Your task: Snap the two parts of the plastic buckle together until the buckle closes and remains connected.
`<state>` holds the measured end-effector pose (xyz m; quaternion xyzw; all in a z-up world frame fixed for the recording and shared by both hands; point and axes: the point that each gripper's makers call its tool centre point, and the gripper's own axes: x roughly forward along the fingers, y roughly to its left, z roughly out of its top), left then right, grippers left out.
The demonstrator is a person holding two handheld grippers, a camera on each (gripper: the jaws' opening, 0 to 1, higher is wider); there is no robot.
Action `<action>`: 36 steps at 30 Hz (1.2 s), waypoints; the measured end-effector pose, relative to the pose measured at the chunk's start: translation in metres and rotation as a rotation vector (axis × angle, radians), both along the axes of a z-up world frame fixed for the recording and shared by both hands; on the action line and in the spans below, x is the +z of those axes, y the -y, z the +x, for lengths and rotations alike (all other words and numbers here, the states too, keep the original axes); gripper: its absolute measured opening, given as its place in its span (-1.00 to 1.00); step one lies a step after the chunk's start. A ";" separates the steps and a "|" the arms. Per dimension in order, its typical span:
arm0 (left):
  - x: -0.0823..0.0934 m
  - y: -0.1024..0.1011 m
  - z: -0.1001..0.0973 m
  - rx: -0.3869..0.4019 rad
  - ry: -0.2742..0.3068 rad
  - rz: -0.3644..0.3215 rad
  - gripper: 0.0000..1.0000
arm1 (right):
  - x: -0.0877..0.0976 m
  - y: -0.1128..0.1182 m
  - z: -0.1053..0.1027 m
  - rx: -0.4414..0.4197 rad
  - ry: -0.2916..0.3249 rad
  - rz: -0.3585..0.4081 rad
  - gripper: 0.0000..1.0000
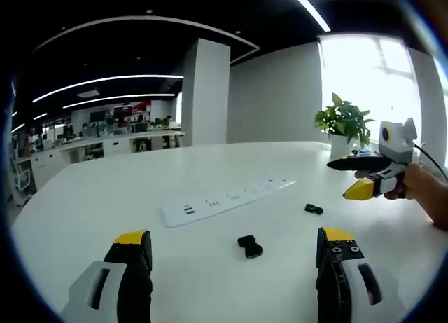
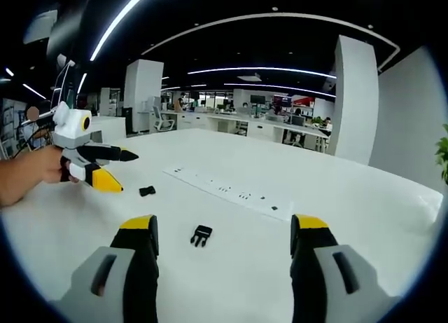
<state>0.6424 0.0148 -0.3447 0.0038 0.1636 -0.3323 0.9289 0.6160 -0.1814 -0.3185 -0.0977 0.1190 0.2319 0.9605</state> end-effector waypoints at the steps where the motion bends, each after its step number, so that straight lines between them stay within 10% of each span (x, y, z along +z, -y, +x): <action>1: 0.000 0.000 0.001 0.001 0.001 0.000 0.99 | 0.000 0.000 0.001 -0.001 -0.001 0.003 0.52; 36: 0.001 0.010 0.022 -0.013 0.005 0.011 0.99 | 0.008 -0.002 0.035 -0.012 0.003 0.024 0.51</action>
